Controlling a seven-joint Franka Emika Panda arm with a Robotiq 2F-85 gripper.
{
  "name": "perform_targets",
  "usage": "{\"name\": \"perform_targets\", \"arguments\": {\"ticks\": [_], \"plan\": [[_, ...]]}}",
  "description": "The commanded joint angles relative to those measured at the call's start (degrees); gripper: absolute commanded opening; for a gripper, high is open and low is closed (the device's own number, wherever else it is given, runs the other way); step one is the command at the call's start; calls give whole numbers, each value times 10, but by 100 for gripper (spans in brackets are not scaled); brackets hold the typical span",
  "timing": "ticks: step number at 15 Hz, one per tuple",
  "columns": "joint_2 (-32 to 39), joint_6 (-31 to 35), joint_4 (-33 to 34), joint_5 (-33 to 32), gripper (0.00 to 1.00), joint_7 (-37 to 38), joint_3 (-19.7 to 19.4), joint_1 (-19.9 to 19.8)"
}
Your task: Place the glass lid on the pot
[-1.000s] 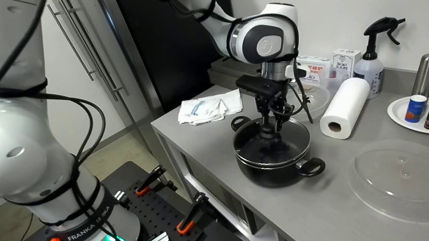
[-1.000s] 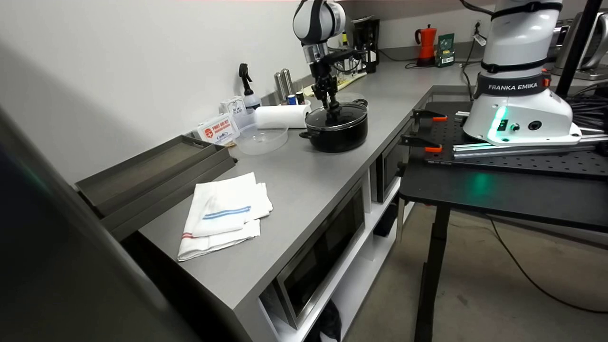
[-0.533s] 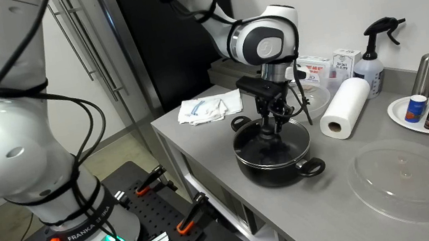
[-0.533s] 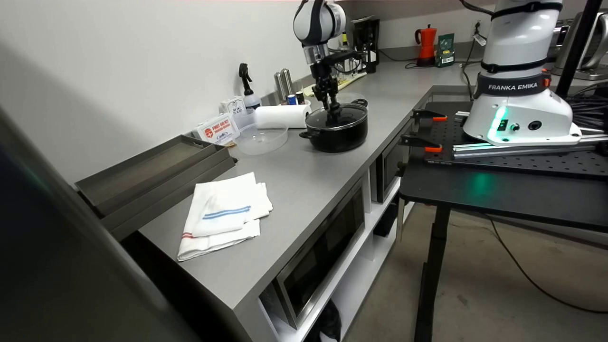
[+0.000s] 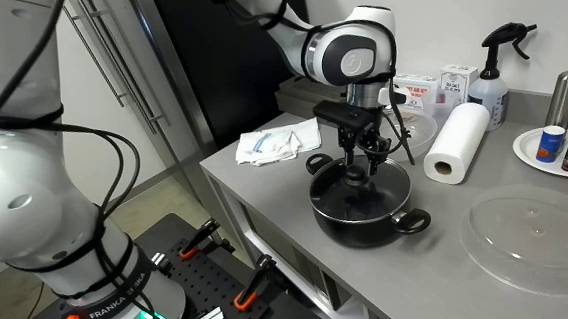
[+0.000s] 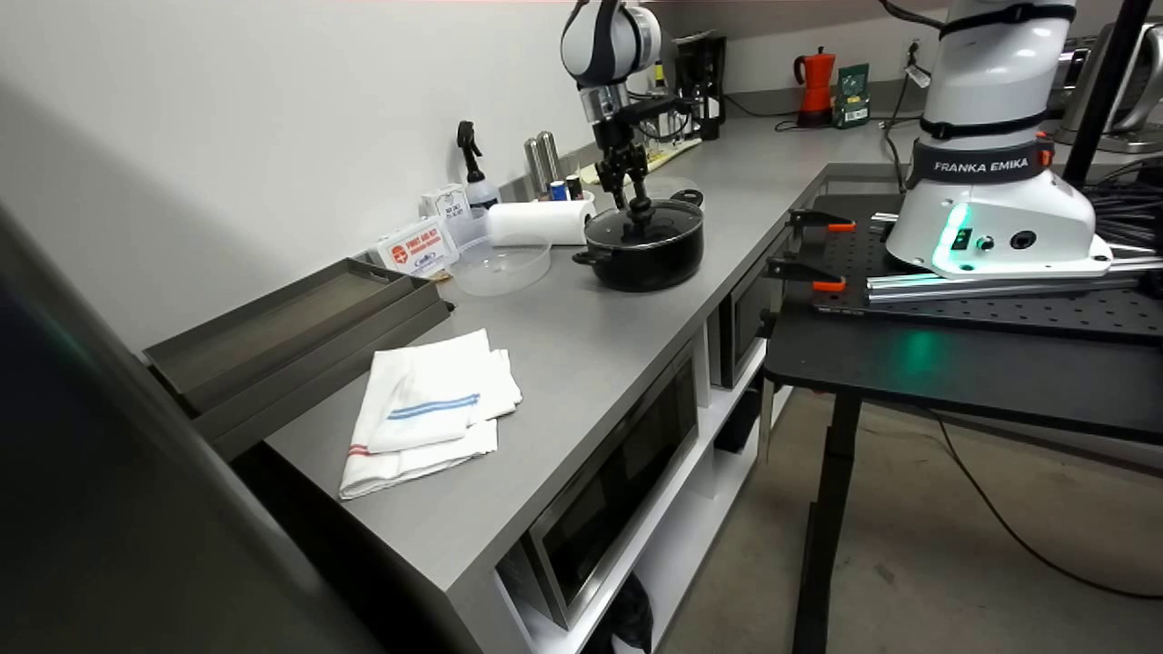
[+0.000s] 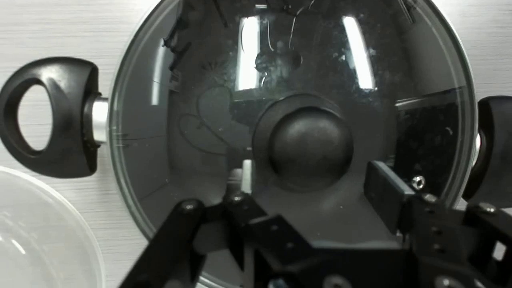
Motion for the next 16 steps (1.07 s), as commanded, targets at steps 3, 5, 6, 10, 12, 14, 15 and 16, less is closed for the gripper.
{"name": "perform_targets", "arguments": {"ticks": [3,5,6,10,12,14,15,16], "plan": [[-8,-9,5,6,100,-3,1,0],[-8,-10,6,5,100,-3,1,0],[-8,-10,7,5,100,-3,1,0],[-8,-10,8,5,100,-3,1,0],[-10,-10,7,5,100,-2,1,0],[-18,-8,0,2,100,1,-1,1],[-22,-7,-3,1,100,2,-2,2],[-29,-4,-8,1,100,1,-2,2]]}}
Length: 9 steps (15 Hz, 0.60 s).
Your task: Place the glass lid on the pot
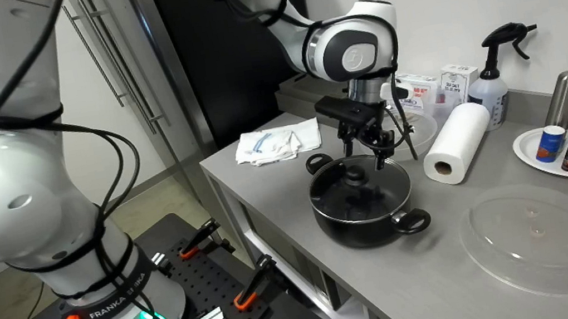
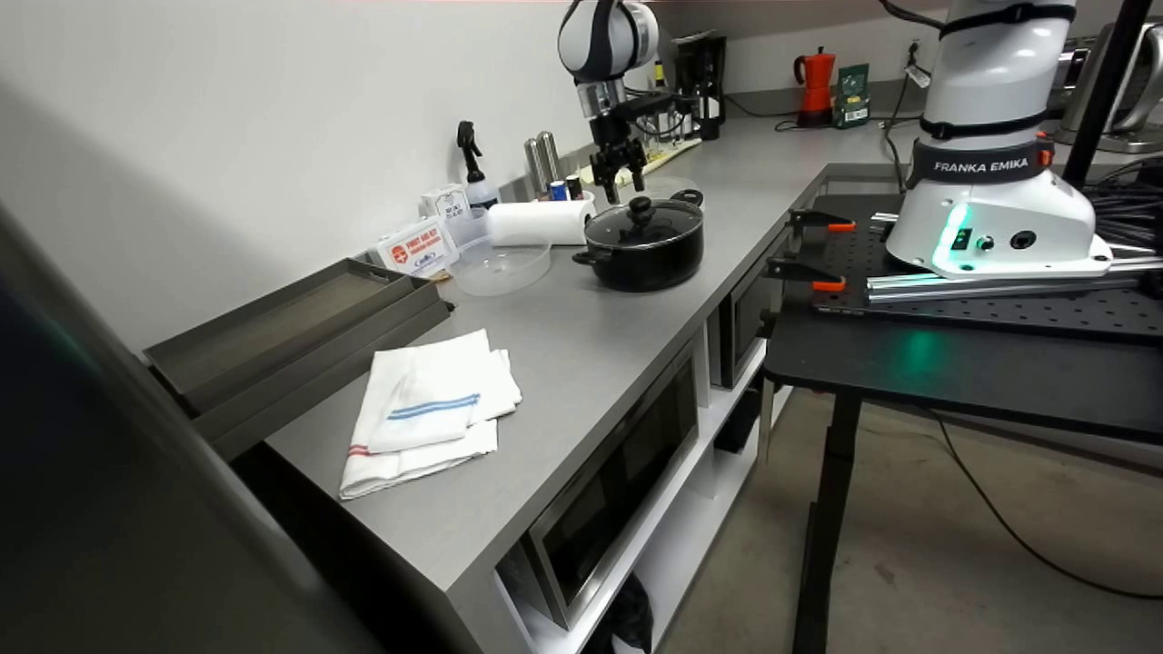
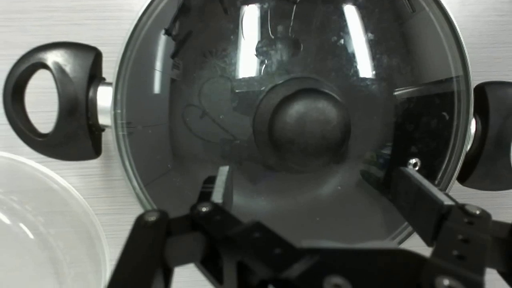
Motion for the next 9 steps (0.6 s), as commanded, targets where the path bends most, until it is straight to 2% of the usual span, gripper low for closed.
{"name": "perform_targets", "arguments": {"ticks": [1,6,7,9], "plan": [[-30,-3,-19,1,100,0,-2,3],[-72,17,-53,5,100,-6,0,2],[-39,3,-20,1,100,-1,-3,3],[-52,4,-30,2,100,-1,-3,3]]}}
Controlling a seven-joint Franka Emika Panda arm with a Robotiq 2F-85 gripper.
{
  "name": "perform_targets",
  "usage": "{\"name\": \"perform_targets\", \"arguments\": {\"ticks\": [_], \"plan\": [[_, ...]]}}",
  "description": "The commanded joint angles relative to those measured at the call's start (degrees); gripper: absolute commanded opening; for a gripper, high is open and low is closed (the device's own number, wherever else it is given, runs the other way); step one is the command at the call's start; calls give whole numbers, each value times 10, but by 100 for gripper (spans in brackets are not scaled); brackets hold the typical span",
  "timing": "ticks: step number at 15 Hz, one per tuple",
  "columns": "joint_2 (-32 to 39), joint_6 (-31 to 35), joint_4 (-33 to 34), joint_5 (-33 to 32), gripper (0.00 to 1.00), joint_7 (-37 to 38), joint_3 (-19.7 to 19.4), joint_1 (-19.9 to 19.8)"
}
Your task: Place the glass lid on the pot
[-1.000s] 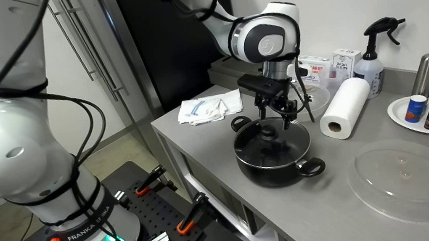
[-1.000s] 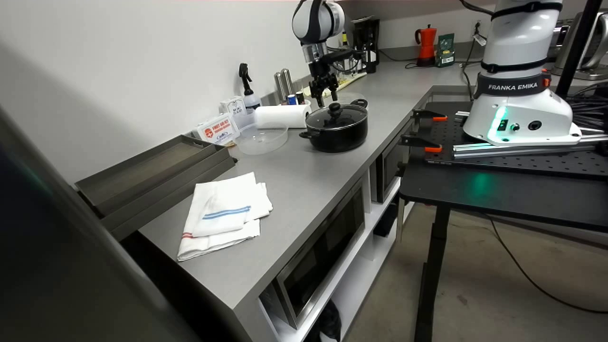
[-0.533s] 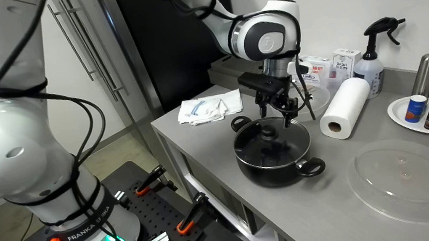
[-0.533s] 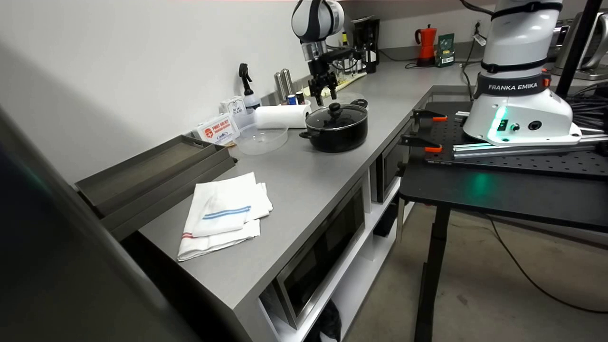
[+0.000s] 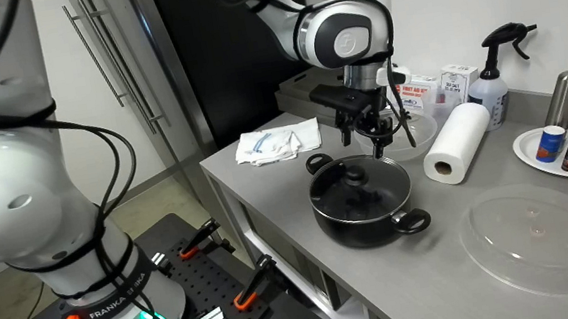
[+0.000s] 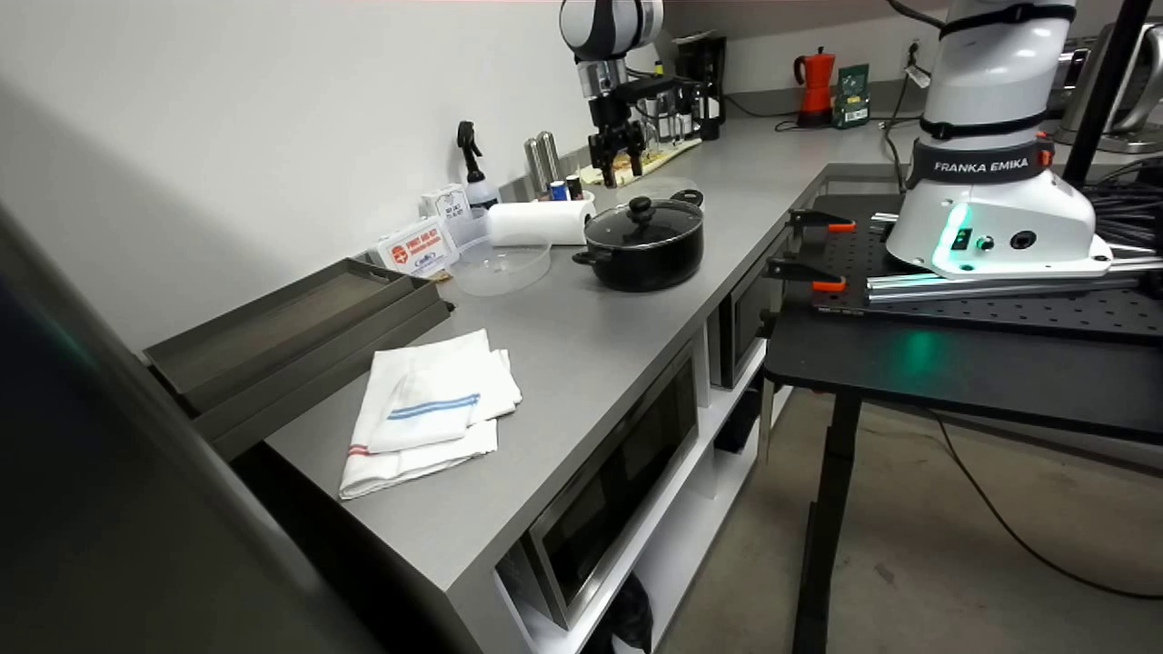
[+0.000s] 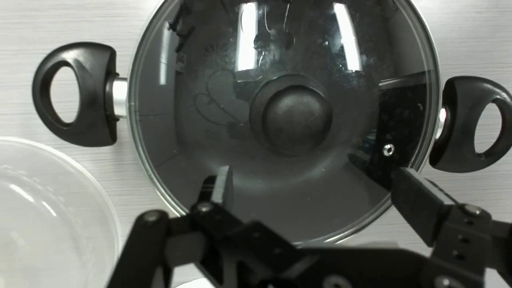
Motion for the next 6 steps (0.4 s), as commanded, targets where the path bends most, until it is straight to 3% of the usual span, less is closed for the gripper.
{"name": "perform_targets", "arguments": {"ticks": [1,6], "plan": [[-4,-1,-2,2,100,-1,-4,3],[-6,1,-7,2,100,-1,-4,3]]}}
